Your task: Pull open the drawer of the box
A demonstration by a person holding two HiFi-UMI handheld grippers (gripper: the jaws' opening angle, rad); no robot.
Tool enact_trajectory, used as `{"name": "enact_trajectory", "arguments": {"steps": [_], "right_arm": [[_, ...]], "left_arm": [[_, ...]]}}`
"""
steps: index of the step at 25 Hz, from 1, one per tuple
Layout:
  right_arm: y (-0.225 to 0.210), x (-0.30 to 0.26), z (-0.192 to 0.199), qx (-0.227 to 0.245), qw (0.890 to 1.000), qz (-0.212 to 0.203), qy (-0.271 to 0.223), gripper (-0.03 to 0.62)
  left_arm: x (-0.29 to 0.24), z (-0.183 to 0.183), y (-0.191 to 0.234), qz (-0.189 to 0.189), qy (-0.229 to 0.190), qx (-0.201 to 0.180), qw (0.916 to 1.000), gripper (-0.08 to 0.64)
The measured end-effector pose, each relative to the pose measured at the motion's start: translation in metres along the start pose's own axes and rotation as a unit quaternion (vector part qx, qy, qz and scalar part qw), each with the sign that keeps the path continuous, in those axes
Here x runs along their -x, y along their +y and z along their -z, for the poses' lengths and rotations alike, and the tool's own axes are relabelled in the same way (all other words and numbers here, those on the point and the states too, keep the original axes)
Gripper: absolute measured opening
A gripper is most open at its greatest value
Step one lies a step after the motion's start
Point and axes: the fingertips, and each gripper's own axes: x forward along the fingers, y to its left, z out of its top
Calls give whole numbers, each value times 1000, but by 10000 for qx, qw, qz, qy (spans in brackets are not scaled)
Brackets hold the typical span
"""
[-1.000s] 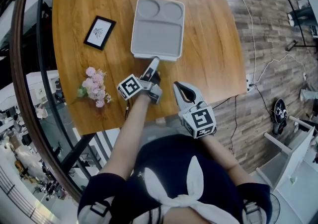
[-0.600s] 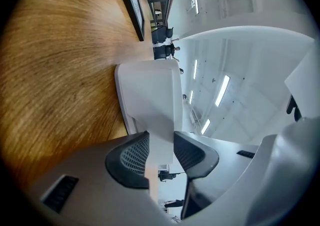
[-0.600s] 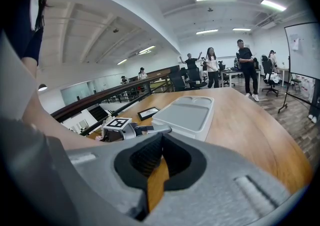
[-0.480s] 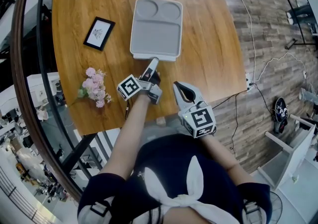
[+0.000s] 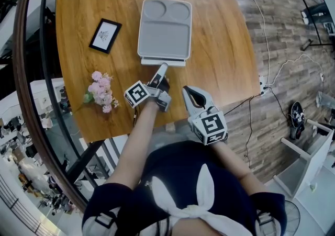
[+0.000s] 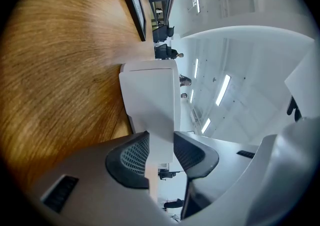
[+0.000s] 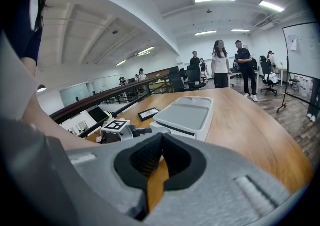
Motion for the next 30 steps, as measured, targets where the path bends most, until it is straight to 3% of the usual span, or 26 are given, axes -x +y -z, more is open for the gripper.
{"name": "enact_trajectory", "arguments": {"steps": [30], "right_arm": [[16, 23, 8, -122, 9998, 147, -114, -2]], "left_arm": [[28, 21, -4, -66, 129, 41, 9999, 163]]}}
